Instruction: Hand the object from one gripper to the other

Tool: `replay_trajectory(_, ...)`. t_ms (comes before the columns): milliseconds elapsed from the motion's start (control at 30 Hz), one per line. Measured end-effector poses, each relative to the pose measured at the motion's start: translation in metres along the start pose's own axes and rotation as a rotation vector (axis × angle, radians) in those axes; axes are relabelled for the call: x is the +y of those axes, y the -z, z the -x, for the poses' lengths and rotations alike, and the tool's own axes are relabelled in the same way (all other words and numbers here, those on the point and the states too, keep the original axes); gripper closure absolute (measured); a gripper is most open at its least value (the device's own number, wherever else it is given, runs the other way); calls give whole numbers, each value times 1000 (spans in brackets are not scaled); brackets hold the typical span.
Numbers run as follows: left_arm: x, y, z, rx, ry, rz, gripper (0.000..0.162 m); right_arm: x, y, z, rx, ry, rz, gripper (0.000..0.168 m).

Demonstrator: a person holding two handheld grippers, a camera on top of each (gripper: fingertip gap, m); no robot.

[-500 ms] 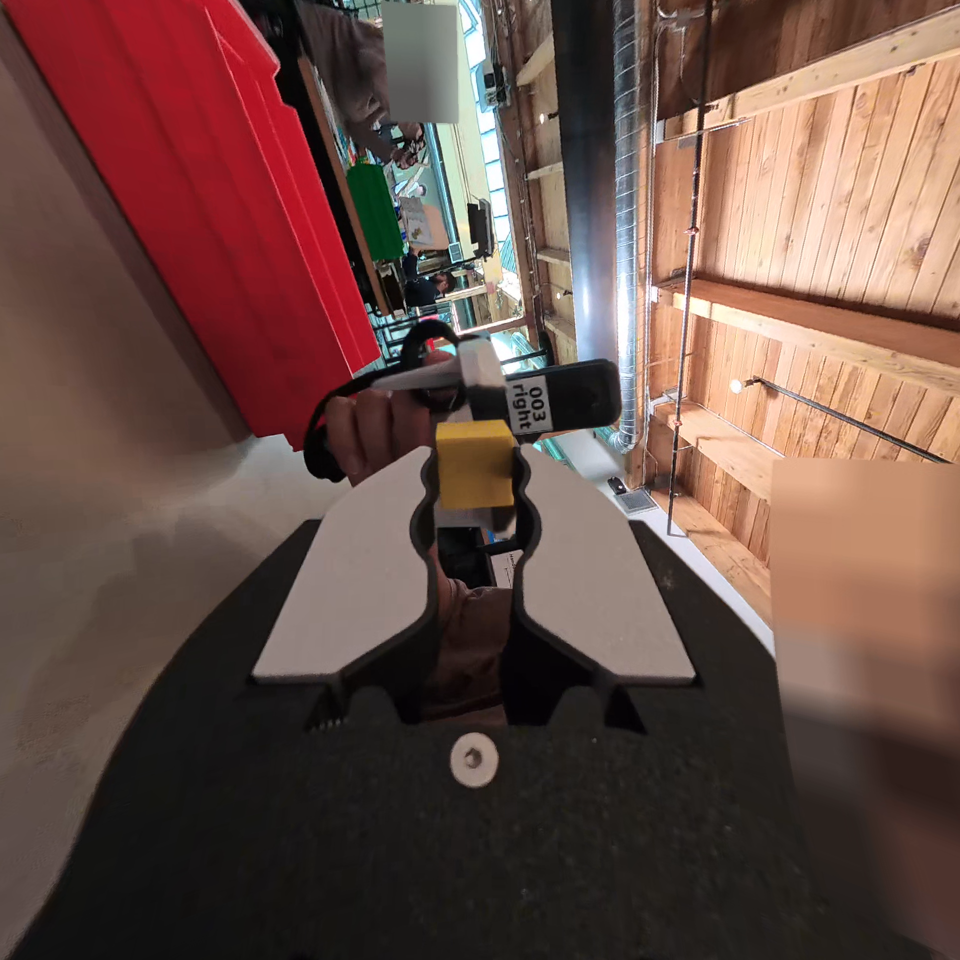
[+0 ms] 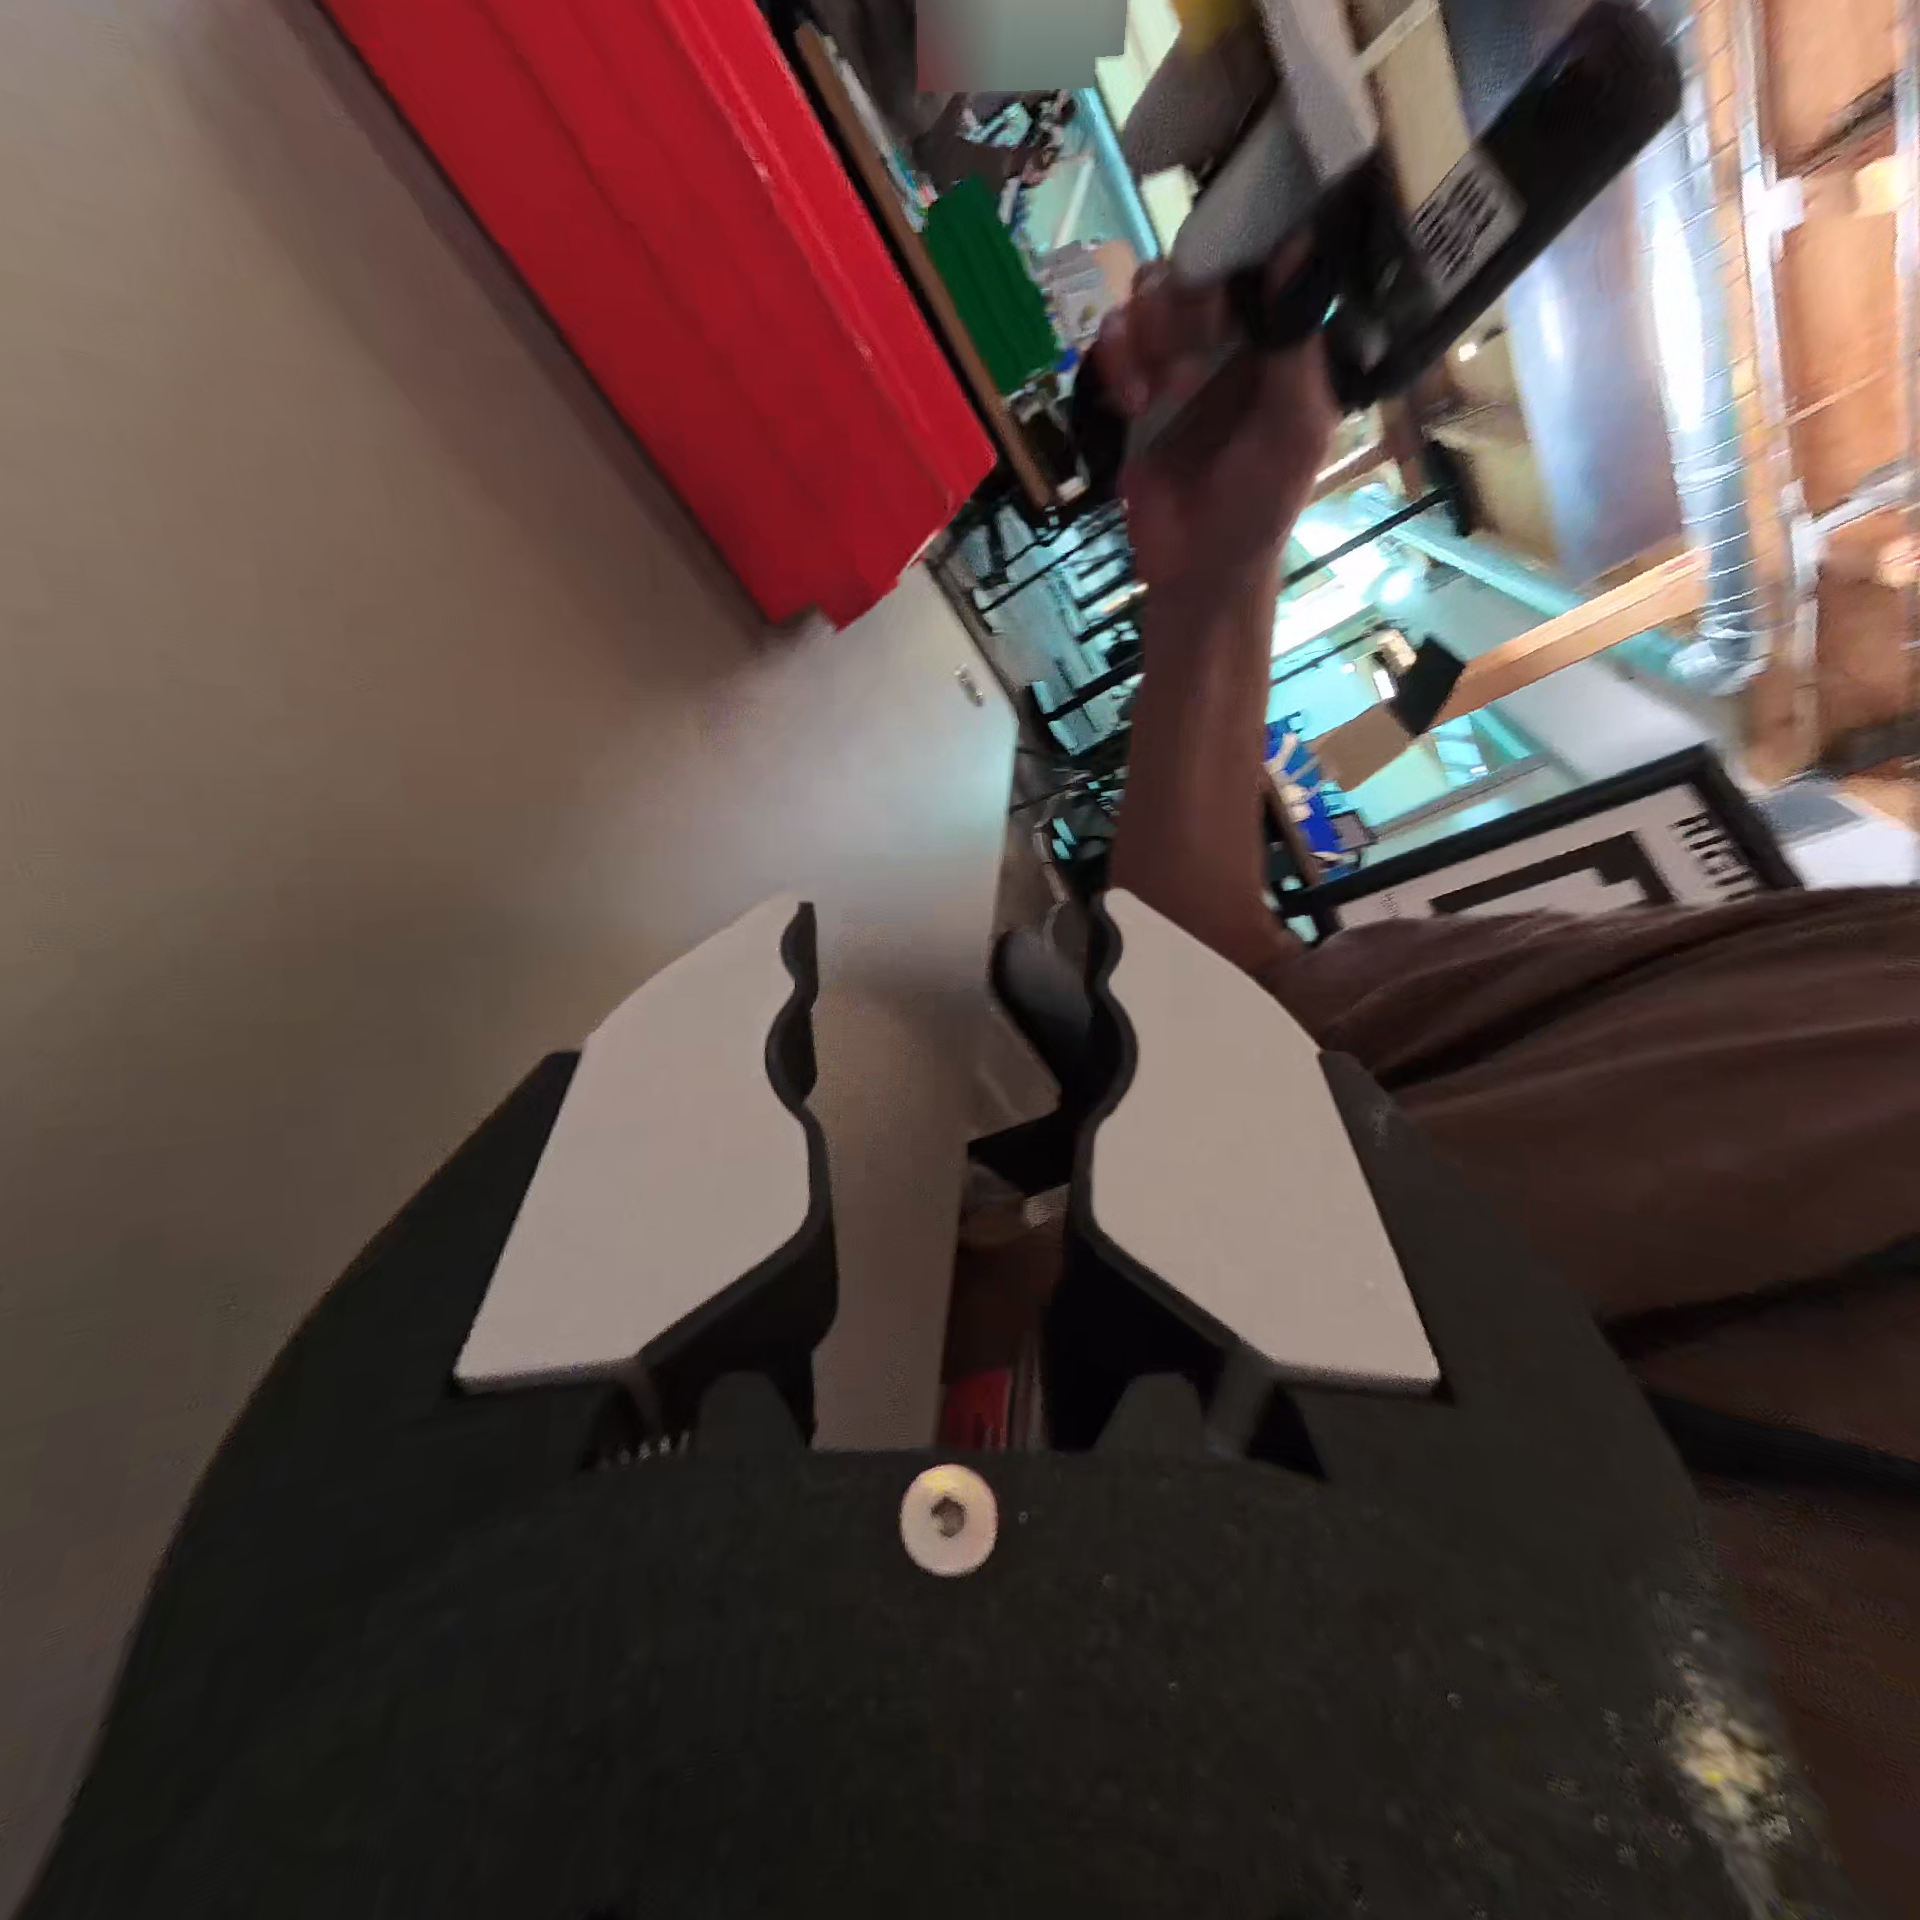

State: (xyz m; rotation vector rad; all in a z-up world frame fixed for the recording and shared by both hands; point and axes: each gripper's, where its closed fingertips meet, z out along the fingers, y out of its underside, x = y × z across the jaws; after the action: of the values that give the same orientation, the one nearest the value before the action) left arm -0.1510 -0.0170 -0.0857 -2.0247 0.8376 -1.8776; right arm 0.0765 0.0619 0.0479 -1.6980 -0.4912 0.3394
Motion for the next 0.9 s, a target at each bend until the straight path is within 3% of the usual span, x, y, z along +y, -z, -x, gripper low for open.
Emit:
replay_trajectory(100,26,12,12,-105,-76,-17,114,13,38,-68,224,-127,203,141)
replay_trajectory(200,33,19,19,-168,-129,-41,116,66,68,-112,374,-325,536,141)
replay_trajectory(400,41,24,23,-215,-189,10,117,183,106,-111,412,-602,1103,141)
replay_trajectory(500,45,24,25,-212,-165,25,117,225,113,-97,371,-613,1288,141)
replay_trajectory(733,47,23,25,-198,-148,29,117,263,112,-96,429,-531,1424,141)
replay_trajectory(900,51,22,29,-208,-140,53,116,262,113,-98,450,-529,1413,135)
